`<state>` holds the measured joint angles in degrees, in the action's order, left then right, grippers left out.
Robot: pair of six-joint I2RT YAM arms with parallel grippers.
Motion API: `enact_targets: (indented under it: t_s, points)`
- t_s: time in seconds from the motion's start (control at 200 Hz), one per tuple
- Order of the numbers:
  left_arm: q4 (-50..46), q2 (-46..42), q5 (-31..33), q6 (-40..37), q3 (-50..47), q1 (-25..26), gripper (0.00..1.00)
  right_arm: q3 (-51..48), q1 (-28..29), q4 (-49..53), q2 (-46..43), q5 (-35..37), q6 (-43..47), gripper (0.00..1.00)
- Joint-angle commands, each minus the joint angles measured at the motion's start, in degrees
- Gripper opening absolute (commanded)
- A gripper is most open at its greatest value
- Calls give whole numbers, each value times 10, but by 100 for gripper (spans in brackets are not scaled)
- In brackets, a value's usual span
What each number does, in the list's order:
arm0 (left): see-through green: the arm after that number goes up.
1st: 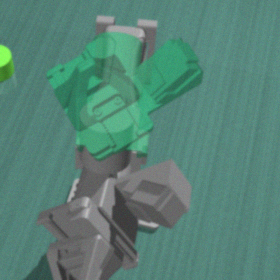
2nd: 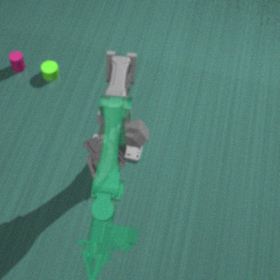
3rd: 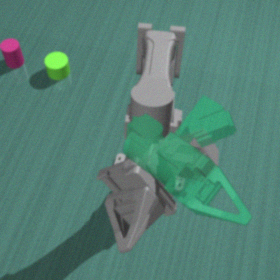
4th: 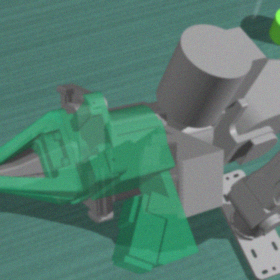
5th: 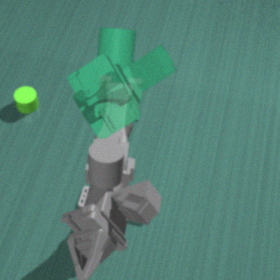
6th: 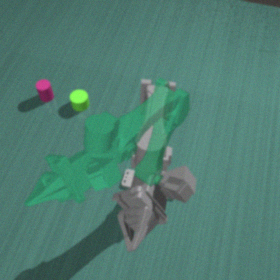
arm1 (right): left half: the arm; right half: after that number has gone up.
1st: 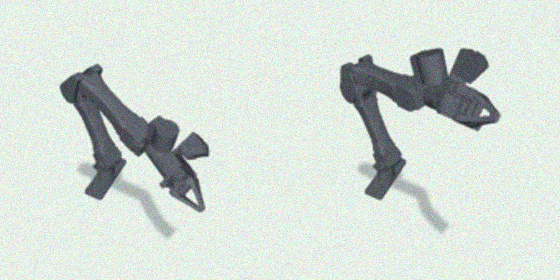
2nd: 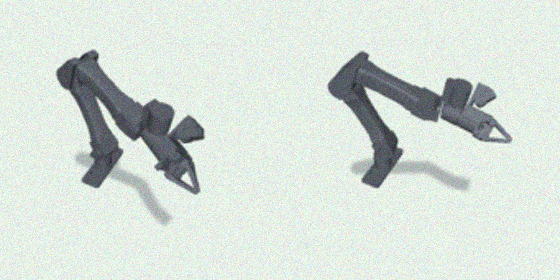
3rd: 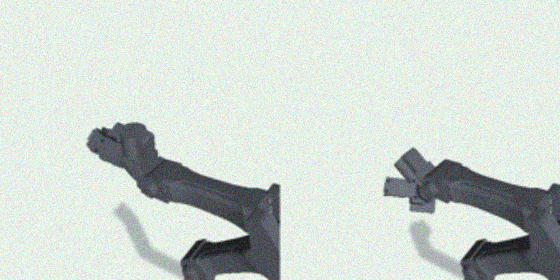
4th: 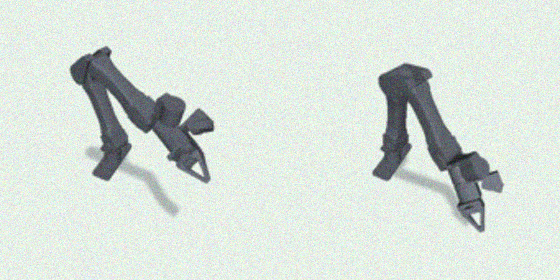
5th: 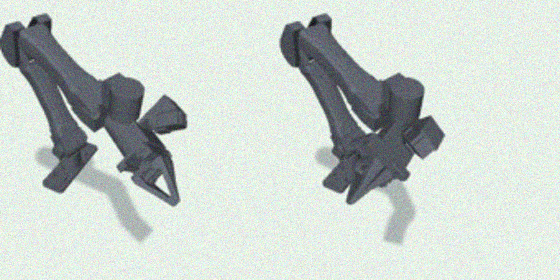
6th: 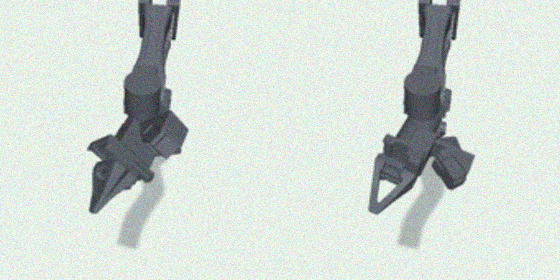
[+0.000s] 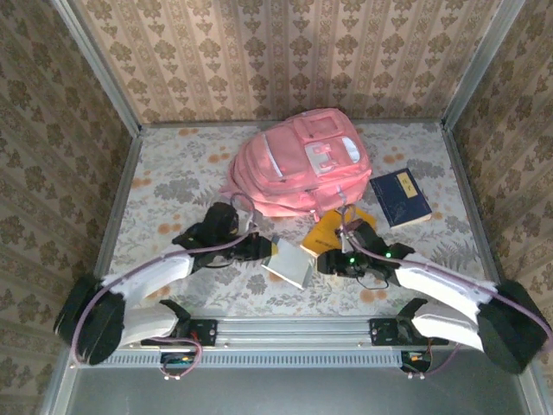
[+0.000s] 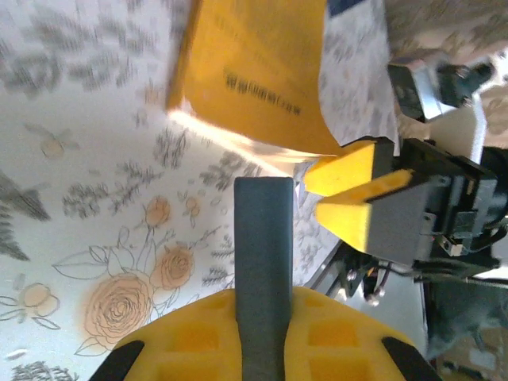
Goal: Pack the student bag
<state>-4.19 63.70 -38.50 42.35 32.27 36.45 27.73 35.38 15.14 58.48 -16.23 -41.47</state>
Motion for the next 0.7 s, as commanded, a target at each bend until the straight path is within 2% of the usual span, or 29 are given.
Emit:
enact_targets:
  t_s: [0.0,0.06,0.11,0.275,0.455,0.695]
  points:
    - [-55,-70,13,-31,36,-30,0,30,-26,22,-66,28,27,71]
    - [-48,-95,14,-19,39,-46,0,34,-41,-4,-82,-20,12,81]
    - [-35,-108,9,-4,37,-55,0,39,-48,-40,-77,-69,-8,86]
    - [30,-121,-18,47,31,-62,0,59,-49,-160,-28,-169,-79,91]
    - [89,-130,-29,95,17,-63,0,66,-45,-274,34,-225,-131,92]
    - [138,-151,-27,146,6,-67,0,64,-31,-311,63,-216,-149,91]
